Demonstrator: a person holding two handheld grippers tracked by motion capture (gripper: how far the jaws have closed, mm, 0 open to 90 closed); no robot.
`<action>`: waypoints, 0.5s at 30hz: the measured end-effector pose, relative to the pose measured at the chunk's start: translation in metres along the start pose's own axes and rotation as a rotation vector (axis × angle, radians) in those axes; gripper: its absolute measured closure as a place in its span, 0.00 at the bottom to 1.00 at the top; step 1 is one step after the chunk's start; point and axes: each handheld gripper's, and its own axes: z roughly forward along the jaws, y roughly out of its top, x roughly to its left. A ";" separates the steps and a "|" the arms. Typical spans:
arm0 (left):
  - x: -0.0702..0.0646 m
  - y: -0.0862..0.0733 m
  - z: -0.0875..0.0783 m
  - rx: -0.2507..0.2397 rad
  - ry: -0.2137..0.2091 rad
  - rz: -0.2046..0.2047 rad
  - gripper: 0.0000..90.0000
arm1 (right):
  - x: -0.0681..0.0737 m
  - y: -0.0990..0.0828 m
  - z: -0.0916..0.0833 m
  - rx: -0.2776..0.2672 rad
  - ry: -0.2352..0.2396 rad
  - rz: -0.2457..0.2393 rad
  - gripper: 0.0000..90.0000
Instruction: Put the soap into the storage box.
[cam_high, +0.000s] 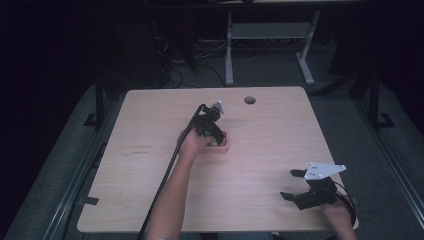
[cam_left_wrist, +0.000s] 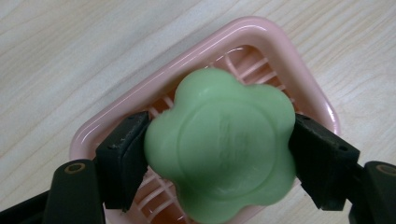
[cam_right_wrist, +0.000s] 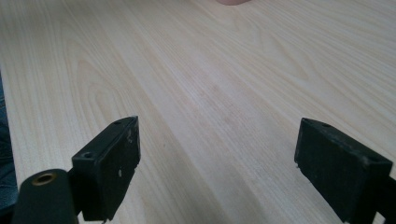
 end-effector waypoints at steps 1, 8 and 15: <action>0.001 -0.001 -0.001 -0.016 -0.013 -0.019 0.28 | 0.000 0.000 0.000 0.001 0.000 0.002 0.15; 0.003 -0.003 -0.007 -0.033 -0.023 -0.026 0.27 | 0.001 0.000 0.001 0.007 0.002 0.000 0.15; 0.003 -0.007 -0.010 -0.040 -0.022 -0.020 0.25 | 0.000 0.000 0.001 0.007 0.003 0.001 0.15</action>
